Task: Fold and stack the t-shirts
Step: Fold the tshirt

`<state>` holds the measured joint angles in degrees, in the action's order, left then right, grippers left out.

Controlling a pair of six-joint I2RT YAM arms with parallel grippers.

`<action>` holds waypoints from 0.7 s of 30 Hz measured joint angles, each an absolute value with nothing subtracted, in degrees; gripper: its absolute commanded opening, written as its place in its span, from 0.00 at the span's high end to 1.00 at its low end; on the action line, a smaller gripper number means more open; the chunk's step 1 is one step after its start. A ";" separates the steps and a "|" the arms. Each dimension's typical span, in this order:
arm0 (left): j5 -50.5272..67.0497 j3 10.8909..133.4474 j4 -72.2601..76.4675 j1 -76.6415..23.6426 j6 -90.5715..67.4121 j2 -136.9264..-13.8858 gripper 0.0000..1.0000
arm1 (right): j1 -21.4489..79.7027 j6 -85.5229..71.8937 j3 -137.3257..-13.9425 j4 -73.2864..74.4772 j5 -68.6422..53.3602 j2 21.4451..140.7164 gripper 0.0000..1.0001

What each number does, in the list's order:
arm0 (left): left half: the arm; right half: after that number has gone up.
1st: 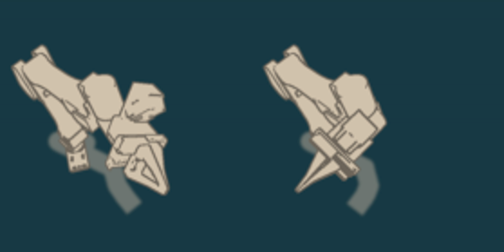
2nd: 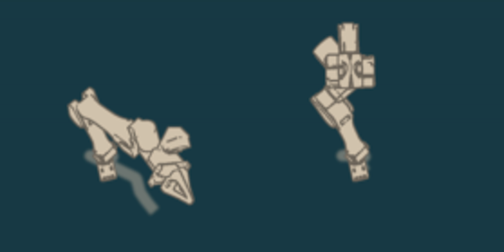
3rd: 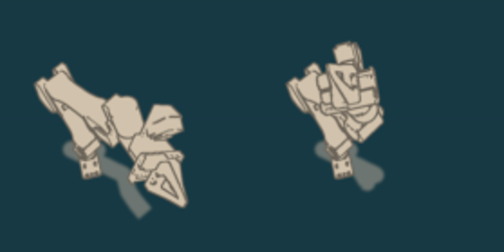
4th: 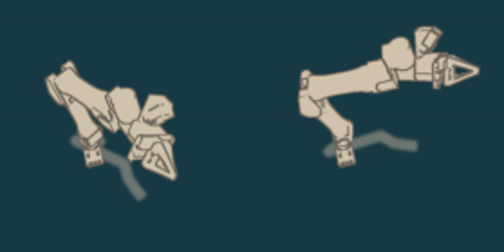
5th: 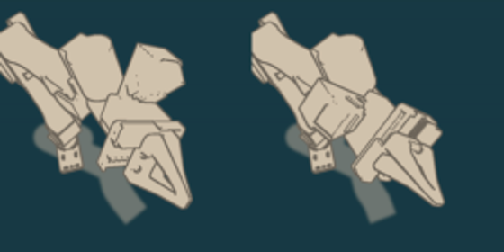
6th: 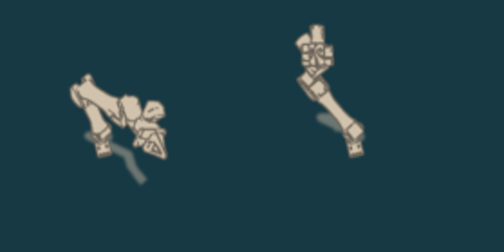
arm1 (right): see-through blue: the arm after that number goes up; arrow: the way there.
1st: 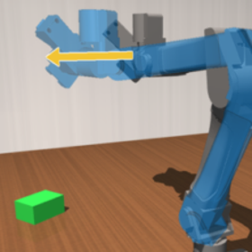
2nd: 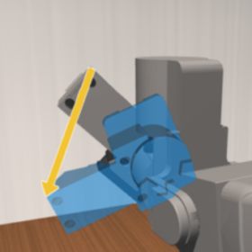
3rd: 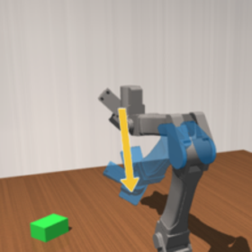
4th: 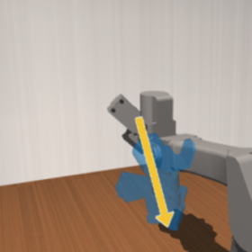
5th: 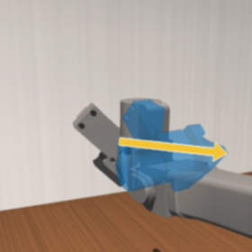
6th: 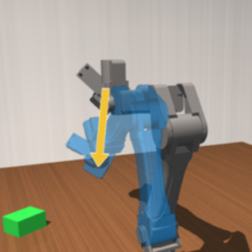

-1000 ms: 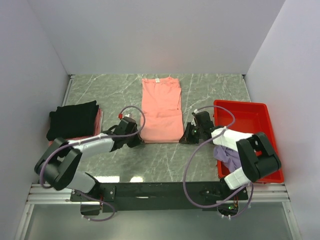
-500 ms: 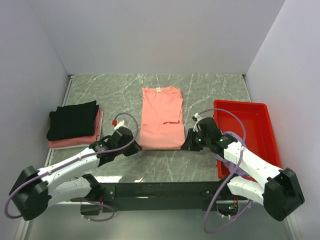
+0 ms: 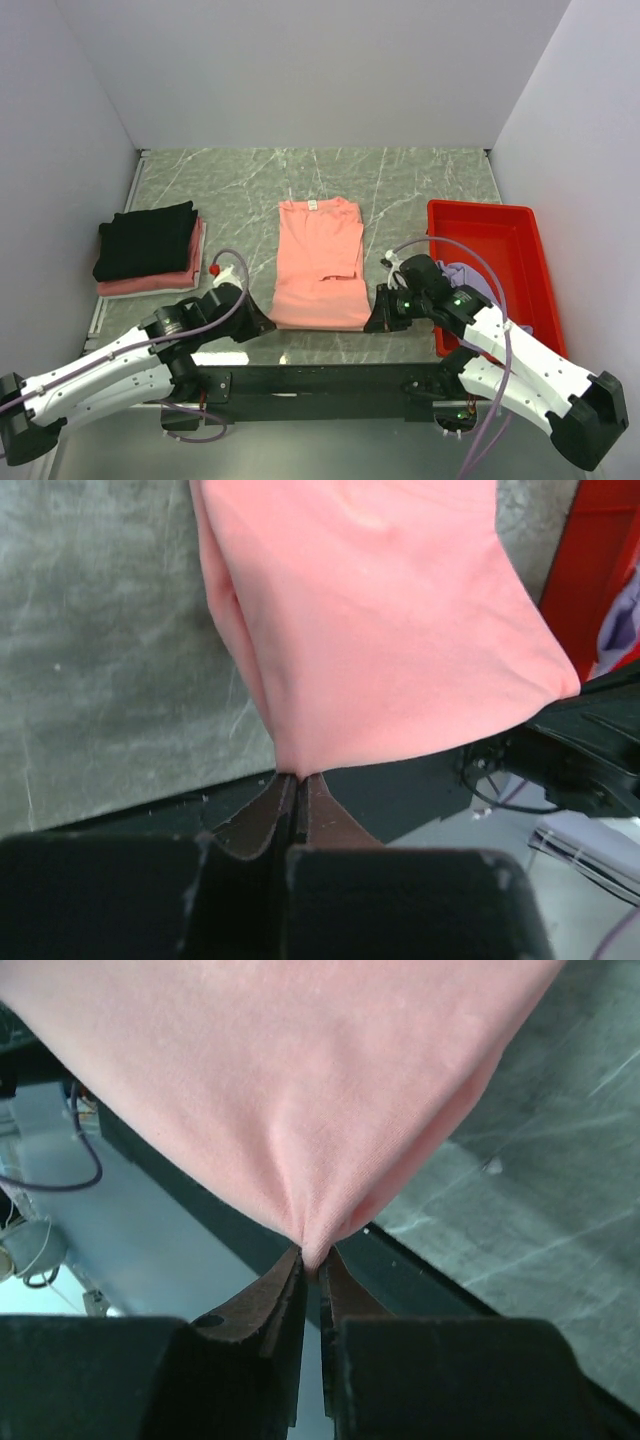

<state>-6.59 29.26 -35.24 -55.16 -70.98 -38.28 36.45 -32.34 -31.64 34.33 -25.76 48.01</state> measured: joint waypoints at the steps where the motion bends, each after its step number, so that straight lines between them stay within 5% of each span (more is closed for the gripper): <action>1: -6.52 29.28 -35.90 -55.29 -71.22 -37.41 0.99 | 36.67 -32.34 -31.88 35.18 -26.15 47.51 0.85; 12: -14.87 37.32 -39.11 -55.59 -71.07 -35.53 0.99 | 35.53 -29.39 -44.29 40.58 -24.71 49.43 0.84; 21: -28.99 48.23 -38.41 -55.07 -69.89 -52.51 0.99 | 28.75 -27.20 -50.68 38.44 -24.82 58.02 0.83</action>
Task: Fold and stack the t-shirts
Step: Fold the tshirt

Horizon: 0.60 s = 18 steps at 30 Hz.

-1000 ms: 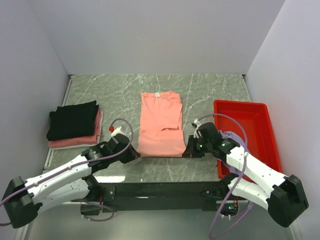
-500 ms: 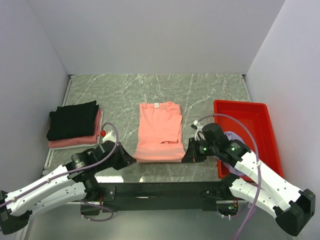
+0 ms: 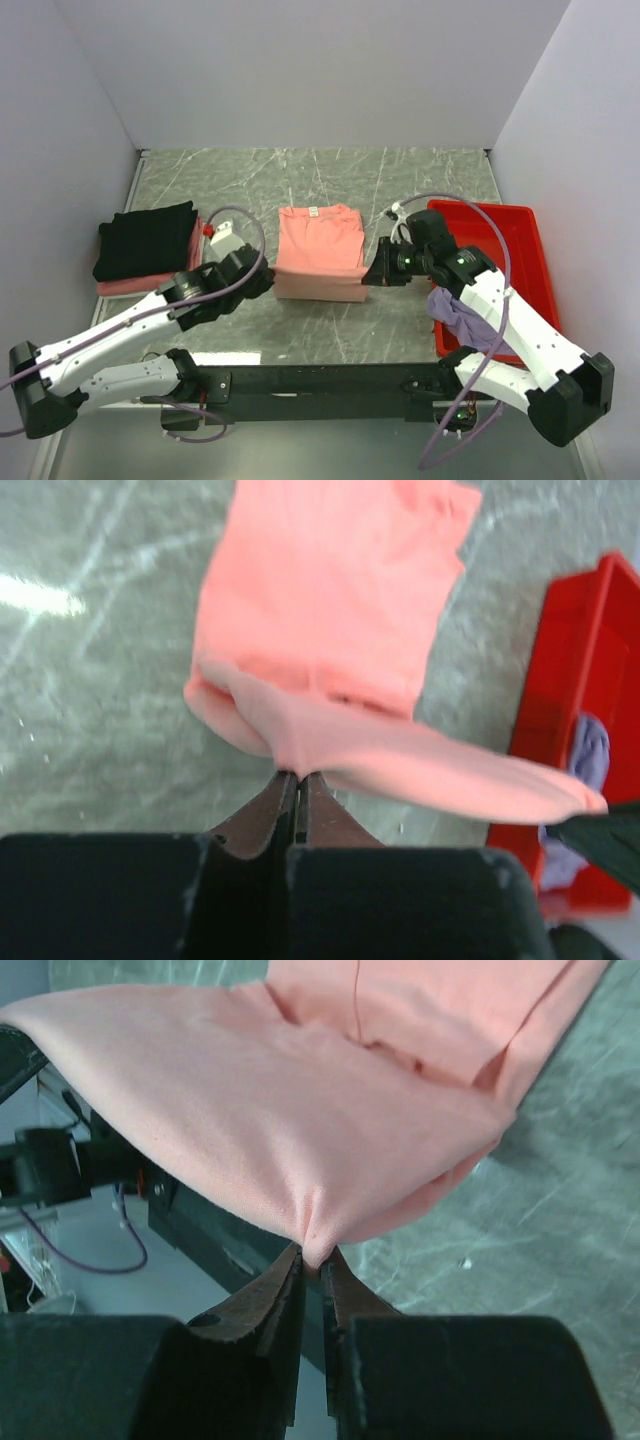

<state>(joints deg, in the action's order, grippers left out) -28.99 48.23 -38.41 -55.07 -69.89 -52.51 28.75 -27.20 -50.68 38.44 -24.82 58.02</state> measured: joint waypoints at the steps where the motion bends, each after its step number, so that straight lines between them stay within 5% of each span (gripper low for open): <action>1: -29.87 49.63 -38.30 -54.30 -69.63 -54.52 0.99 | 28.18 -27.14 -51.22 37.78 -24.75 58.87 0.83; 18: -26.50 56.99 -28.23 -36.21 -56.51 -66.65 0.99 | 20.75 -26.22 -58.85 30.00 -26.11 69.93 0.80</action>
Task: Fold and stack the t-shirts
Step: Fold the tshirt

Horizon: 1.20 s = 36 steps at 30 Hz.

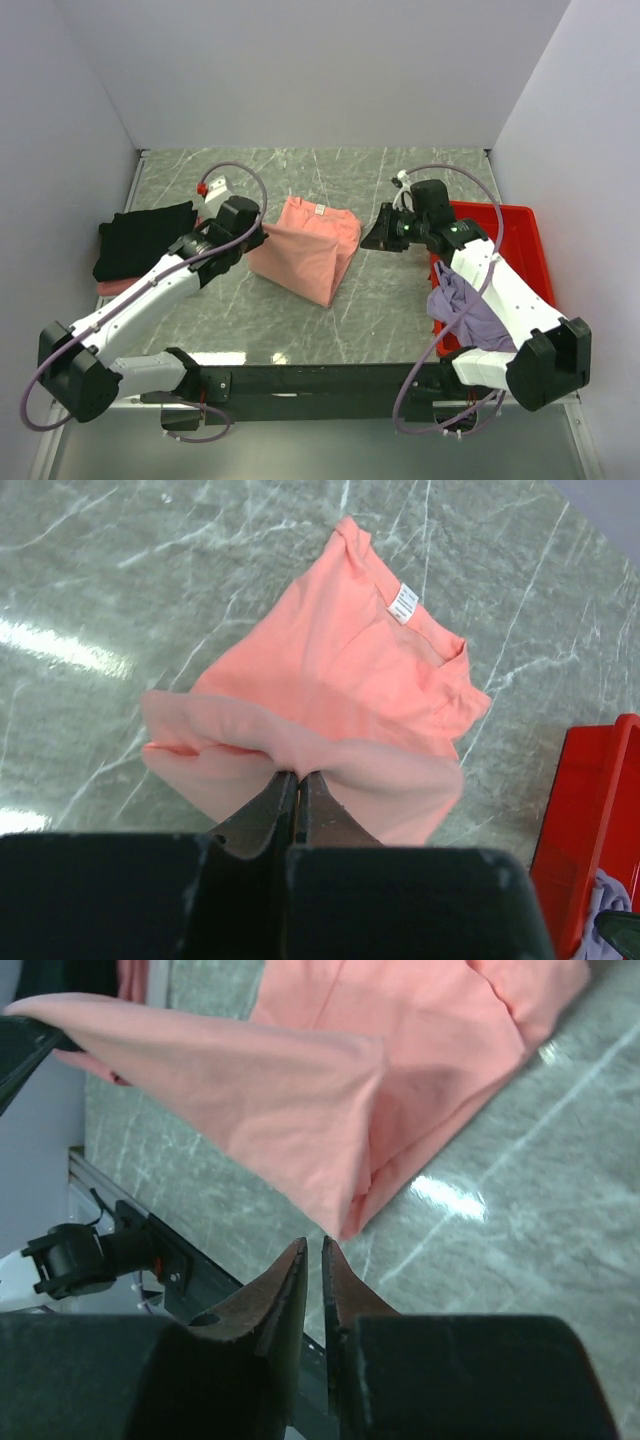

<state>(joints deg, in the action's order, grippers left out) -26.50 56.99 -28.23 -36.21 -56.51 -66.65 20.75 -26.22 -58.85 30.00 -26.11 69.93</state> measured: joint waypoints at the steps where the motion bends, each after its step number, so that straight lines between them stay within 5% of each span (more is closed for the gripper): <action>1: -26.11 57.65 -27.73 -35.92 -55.86 -67.66 0.99 | 20.69 -26.20 -58.98 29.06 -26.79 70.70 0.77; 15: -22.13 60.71 -24.47 -34.85 -50.24 -76.69 0.99 | 20.69 -21.28 -59.46 20.29 -30.28 83.00 0.57; 36: -20.34 67.88 -25.30 -30.52 -49.10 -90.91 0.99 | 25.10 -15.92 -73.23 20.93 -23.92 107.24 0.48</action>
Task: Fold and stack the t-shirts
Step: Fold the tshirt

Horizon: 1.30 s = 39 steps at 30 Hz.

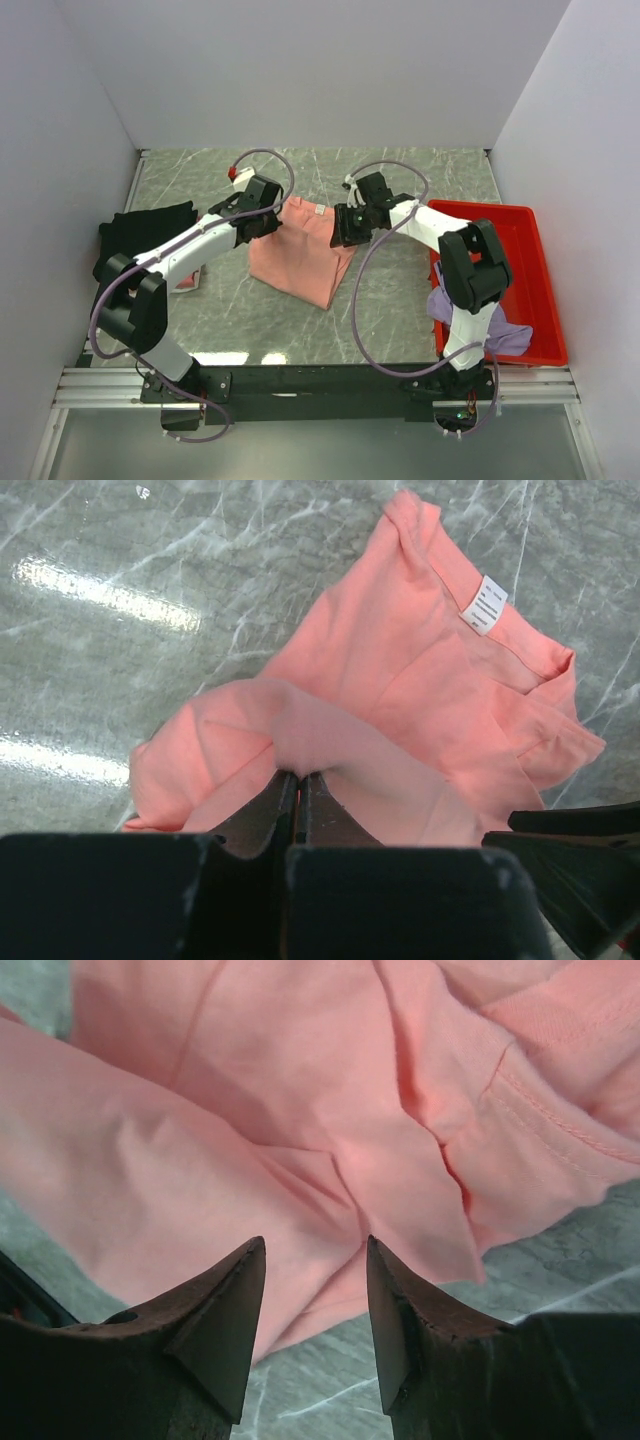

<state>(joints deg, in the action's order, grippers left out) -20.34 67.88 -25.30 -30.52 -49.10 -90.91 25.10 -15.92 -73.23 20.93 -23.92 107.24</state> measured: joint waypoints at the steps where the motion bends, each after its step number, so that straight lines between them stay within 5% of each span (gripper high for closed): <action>1: -20.29 67.88 -25.36 -30.39 -49.06 -90.94 0.99 | 25.26 -15.70 -73.25 21.19 -23.77 107.83 0.48; 13: -20.16 67.88 -25.12 -29.52 -48.66 -92.60 0.99 | 26.92 -15.31 -73.73 21.76 -24.45 112.16 0.52; 18: -19.92 67.88 -25.08 -29.19 -48.64 -93.51 0.99 | 27.09 -15.53 -74.37 21.26 -25.19 113.45 0.71; 26: -19.33 67.88 -24.77 -29.06 -48.45 -93.58 0.99 | 27.66 -16.19 -74.37 21.06 -23.99 113.10 0.84; 39: -19.33 62.89 -24.14 -29.06 -47.99 -83.26 0.99 | 32.42 -17.50 -71.24 21.74 -15.99 97.25 0.89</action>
